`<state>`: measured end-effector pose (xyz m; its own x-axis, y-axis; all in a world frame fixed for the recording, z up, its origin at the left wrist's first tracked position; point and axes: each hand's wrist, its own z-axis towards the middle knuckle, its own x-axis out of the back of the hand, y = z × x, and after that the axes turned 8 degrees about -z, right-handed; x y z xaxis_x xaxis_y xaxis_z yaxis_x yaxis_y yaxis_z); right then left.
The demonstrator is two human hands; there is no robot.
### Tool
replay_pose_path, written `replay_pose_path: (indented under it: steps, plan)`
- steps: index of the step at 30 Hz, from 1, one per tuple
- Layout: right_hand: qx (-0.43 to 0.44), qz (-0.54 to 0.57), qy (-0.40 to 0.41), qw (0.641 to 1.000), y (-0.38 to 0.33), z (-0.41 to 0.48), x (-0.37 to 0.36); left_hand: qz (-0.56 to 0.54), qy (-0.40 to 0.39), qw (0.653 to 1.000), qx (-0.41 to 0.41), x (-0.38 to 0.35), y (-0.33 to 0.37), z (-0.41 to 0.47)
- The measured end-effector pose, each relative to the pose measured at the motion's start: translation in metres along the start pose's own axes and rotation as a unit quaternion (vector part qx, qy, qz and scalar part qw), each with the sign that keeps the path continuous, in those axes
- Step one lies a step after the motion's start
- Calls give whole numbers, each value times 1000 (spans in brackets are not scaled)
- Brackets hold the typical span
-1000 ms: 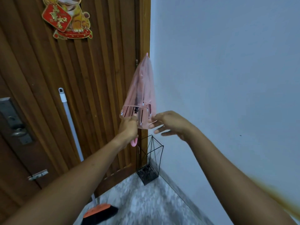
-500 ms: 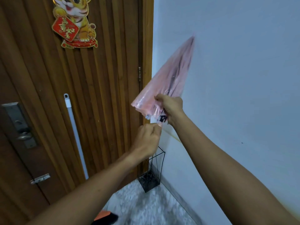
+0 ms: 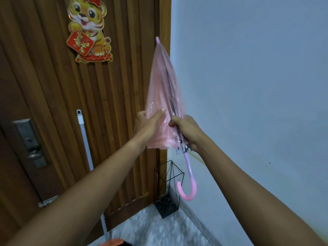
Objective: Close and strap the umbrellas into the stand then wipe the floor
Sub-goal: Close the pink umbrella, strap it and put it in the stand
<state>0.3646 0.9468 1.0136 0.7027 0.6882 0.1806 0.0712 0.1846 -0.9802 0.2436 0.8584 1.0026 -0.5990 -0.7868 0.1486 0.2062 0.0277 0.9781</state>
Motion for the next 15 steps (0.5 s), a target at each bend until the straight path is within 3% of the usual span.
replay_pose_path:
  steps: [2,6,10,15]
  plan:
    - [-9,13,-51,999,-1,-3,2,-112,-66,990,57,3,7,7]
    - [16,-66,-88,994,-2,-5,6,-244,-113,962,45,-5,18,7]
    - [35,-120,-55,991,-1,-4,17,-238,-144,959,48,-5,16,6]
    - [130,-220,-61,965,5,-4,14,-214,-142,965,57,-15,11,1]
